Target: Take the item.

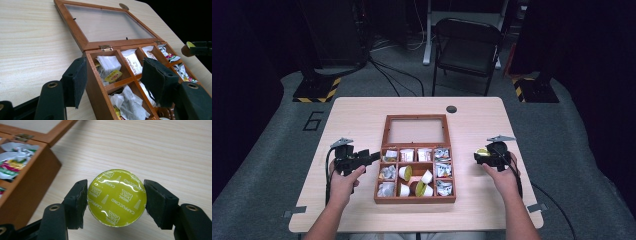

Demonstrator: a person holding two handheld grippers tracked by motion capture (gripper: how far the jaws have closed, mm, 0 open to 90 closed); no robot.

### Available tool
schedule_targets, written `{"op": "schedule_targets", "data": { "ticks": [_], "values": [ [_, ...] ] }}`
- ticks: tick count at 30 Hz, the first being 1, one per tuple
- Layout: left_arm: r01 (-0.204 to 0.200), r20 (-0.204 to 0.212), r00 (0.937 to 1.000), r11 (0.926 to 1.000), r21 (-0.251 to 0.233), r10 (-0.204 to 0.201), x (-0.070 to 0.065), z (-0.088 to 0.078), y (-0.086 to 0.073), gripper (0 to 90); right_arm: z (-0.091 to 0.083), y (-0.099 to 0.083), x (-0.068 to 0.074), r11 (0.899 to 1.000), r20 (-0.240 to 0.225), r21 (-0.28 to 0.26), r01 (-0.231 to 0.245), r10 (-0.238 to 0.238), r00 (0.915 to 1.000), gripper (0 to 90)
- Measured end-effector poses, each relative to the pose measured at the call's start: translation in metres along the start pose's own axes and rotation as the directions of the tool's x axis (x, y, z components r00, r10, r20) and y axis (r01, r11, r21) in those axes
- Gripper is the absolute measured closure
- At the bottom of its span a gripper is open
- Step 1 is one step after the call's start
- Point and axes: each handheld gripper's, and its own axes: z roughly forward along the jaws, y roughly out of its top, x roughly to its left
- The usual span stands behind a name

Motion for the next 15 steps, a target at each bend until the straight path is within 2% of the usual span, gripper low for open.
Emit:
{"op": "schedule_targets", "data": {
  "ticks": [4,8,9,15],
  "values": [
    [-0.004,-0.002,1.0,1.0,0.003,0.004,0.001,0.002,0.0,37.3,0.002,-0.006,-0.016,0.997,0.034,0.016,-0.072,0.072,0.9968,37.3],
    [-0.005,0.003,1.0,1.0,0.005,0.005,0.001,0.003,0.001,37.2,0.003,-0.01,-0.03,0.995,0.054,0.013,-0.101,0.101,0.9934,37.3],
    [-0.006,0.001,1.0,1.0,0.002,0.006,0.001,0.002,0.001,37.3,0.004,-0.012,-0.032,0.992,0.059,0.022,-0.122,0.121,0.9909,37.3],
    [-0.002,0.004,1.0,1.0,-0.002,0.002,0.001,0.001,0.003,37.2,0.011,-0.018,-0.034,0.992,0.055,0.036,-0.125,0.123,0.9909,37.1]
  ]
}}
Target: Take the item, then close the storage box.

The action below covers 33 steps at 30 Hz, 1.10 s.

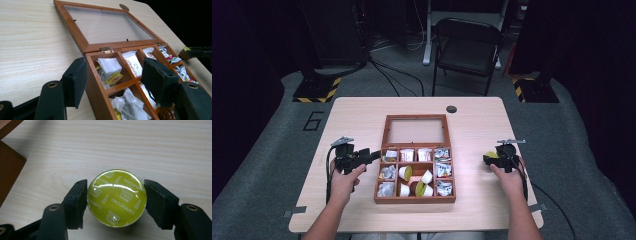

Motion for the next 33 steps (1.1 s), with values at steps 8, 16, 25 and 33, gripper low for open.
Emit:
{"op": "schedule_targets", "data": {
  "ticks": [8,16,25,33],
  "values": [
    [0.002,0.001,1.0,1.0,0.002,-0.002,0.0,0.002,0.0,37.3,-0.004,-0.001,0.0,1.0,0.013,-0.013,-0.024,0.024,0.9996,31.5],
    [0.001,0.0,1.0,1.0,-0.005,-0.001,0.003,0.003,0.003,37.2,-0.019,0.002,0.005,0.996,0.013,-0.093,0.013,-0.012,0.9998,28.2],
    [0.026,-0.009,0.9996,0.9996,-0.012,-0.026,0.012,0.0,0.005,37.2,-0.028,0.005,0.024,0.992,-0.026,-0.105,0.075,-0.078,0.9966,28.4],
    [0.009,-0.008,0.9999,0.9998,-0.015,-0.009,0.01,-0.002,0.009,37.1,-0.028,0.01,0.047,0.988,-0.082,-0.069,0.141,-0.147,0.9858,28.7]
  ]
}}
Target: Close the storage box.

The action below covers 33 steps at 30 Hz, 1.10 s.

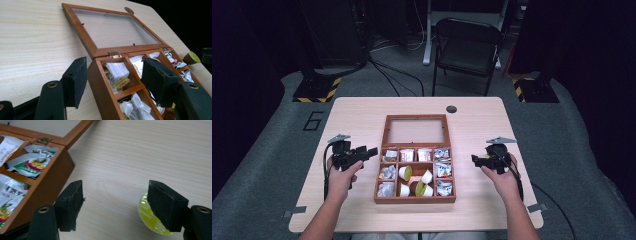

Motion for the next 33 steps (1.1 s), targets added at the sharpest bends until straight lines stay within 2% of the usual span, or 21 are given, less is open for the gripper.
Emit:
{"op": "schedule_targets", "data": {
  "ticks": [3,6,8,11,17,19,20,22,25,28,29,32,33],
  "values": [
    [-0.018,-0.002,0.9998,0.9998,-0.001,0.018,-0.004,0.001,0.005,35.8,0.0,0.005,0.01,1.0,-0.039,0.008,0.012,-0.012,0.9992,29.0],
    [-0.037,0.02,0.9991,0.9993,0.008,0.037,-0.008,0.002,0.009,34.6,-0.001,0.01,0.021,0.999,-0.084,0.007,0.033,-0.033,0.9959,29.9],
    [-0.041,0.021,0.9989,0.999,0.02,0.041,-0.01,0.003,0.01,34.2,-0.002,0.013,0.027,0.997,-0.097,0.02,0.072,-0.07,0.9928,30.3],
    [-0.046,0.017,0.9988,0.9982,0.037,0.046,-0.01,0.004,0.014,34.2,-0.004,0.019,0.034,0.996,-0.118,0.03,0.089,-0.085,0.9894,30.3],
    [-0.077,0.031,0.9966,0.9964,0.035,0.076,-0.018,0.004,0.03,33.5,-0.007,0.035,0.039,0.997,-0.175,0.024,0.077,-0.071,0.9819,30.3],
    [-0.068,0.043,0.9969,0.9968,0.043,0.066,-0.02,0.006,0.034,33.8,-0.006,0.042,0.041,0.998,-0.193,0.024,0.062,-0.056,0.9796,30.3],
    [-0.073,0.048,0.9963,0.9963,0.044,0.071,-0.02,0.009,0.036,34.4,-0.007,0.046,0.043,0.998,-0.195,0.027,0.051,-0.045,0.9799,30.4],
    [-0.096,0.041,0.9947,0.9936,0.06,0.094,-0.02,0.014,0.038,37.6,-0.007,0.053,0.045,0.998,-0.21,0.02,0.059,-0.054,0.9761,31.6],
    [-0.101,0.052,0.9939,0.9926,0.067,0.098,-0.019,0.023,0.038,38.7,-0.004,0.059,0.049,0.999,-0.272,0.015,0.05,-0.044,0.9613,33.2],
    [-0.098,0.064,0.9937,0.9912,0.089,0.093,-0.02,0.028,0.043,38.9,0.001,0.063,0.05,0.998,-0.292,0.013,0.066,-0.059,0.9546,34.6],
    [-0.107,0.067,0.9926,0.9902,0.09,0.101,-0.02,0.029,0.045,38.9,0.002,0.064,0.05,0.998,-0.297,0.029,0.051,-0.041,0.9541,35.1],
    [-0.089,0.082,0.9933,0.9913,0.097,0.081,-0.02,0.032,0.05,37.0,0.007,0.067,0.048,0.998,-0.301,0.038,0.046,-0.033,0.953,35.0],
    [-0.095,0.084,0.9928,0.9897,0.107,0.086,-0.02,0.033,0.052,36.3,0.008,0.067,0.048,0.998,-0.297,0.044,0.036,-0.022,0.9547,34.9]
  ]
}}
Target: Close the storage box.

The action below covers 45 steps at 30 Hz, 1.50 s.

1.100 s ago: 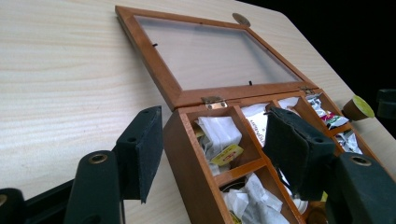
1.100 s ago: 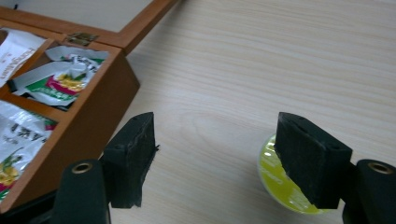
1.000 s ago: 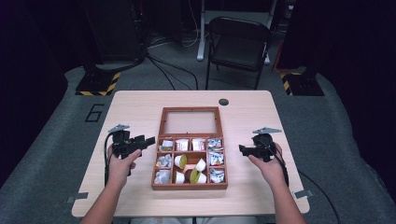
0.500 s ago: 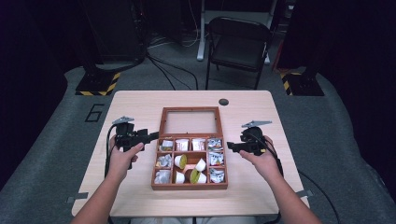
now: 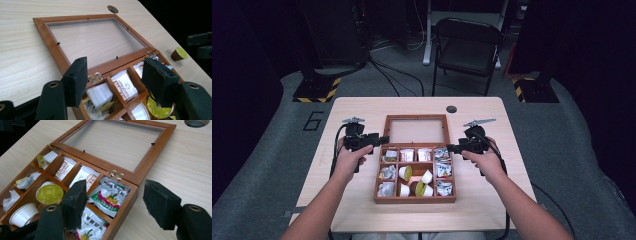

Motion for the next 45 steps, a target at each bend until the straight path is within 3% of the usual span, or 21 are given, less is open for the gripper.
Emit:
{"op": "schedule_targets", "data": {
  "ticks": [7,10,14,17,19,21,27,36,41,45],
  "values": [
    [-0.019,0.01,0.9998,0.9998,0.01,0.019,0.0,0.003,0.009,31.5,-0.004,0.014,-0.006,0.996,-0.042,-0.058,-0.073,0.071,0.9966,30.6],
    [-0.035,0.014,0.9993,0.9992,0.016,0.035,0.001,0.005,0.011,30.7,-0.004,0.019,-0.005,0.996,-0.04,-0.065,-0.066,0.063,0.9972,24.5],
    [-0.051,0.019,0.9985,0.9984,0.022,0.051,0.002,0.009,0.014,33.4,0.003,0.021,-0.003,0.997,-0.026,-0.044,-0.061,0.06,0.9979,23.7],
    [-0.04,0.03,0.9988,0.999,0.02,0.039,0.003,0.013,0.016,35.6,0.011,0.021,-0.004,0.997,-0.02,-0.026,-0.066,0.065,0.9977,23.4],
    [-0.039,0.029,0.9988,0.9989,0.027,0.038,0.006,0.016,0.018,35.6,0.016,0.022,-0.006,0.997,-0.012,-0.028,-0.071,0.071,0.9974,25.8],
    [-0.028,0.017,0.9995,0.999,0.034,0.028,0.008,0.018,0.019,35.9,0.019,0.024,-0.009,0.998,-0.015,-0.034,-0.057,0.057,0.9983,34.1],
    [-0.007,0.02,0.9998,0.9999,0.015,0.007,0.014,0.024,0.021,38.1,0.028,0.03,-0.008,0.998,-0.033,-0.034,-0.062,0.061,0.9976,39.5],
    [0.02,-0.001,0.9998,0.9995,0.023,-0.02,0.024,0.029,0.02,40.3,0.043,0.038,-0.005,0.998,-0.04,-0.008,-0.06,0.059,0.9974,40.3],
    [-0.006,-0.007,1.0,0.9994,0.033,0.007,0.027,0.03,0.02,40.4,0.048,0.038,-0.006,0.999,-0.034,-0.009,-0.053,0.053,0.998,38.6],
    [-0.006,-0.013,0.9999,0.9993,0.038,0.006,0.028,0.033,0.02,40.7,0.052,0.038,-0.007,0.998,-0.033,-0.017,-0.067,0.066,0.9973,36.8]
  ]
}}
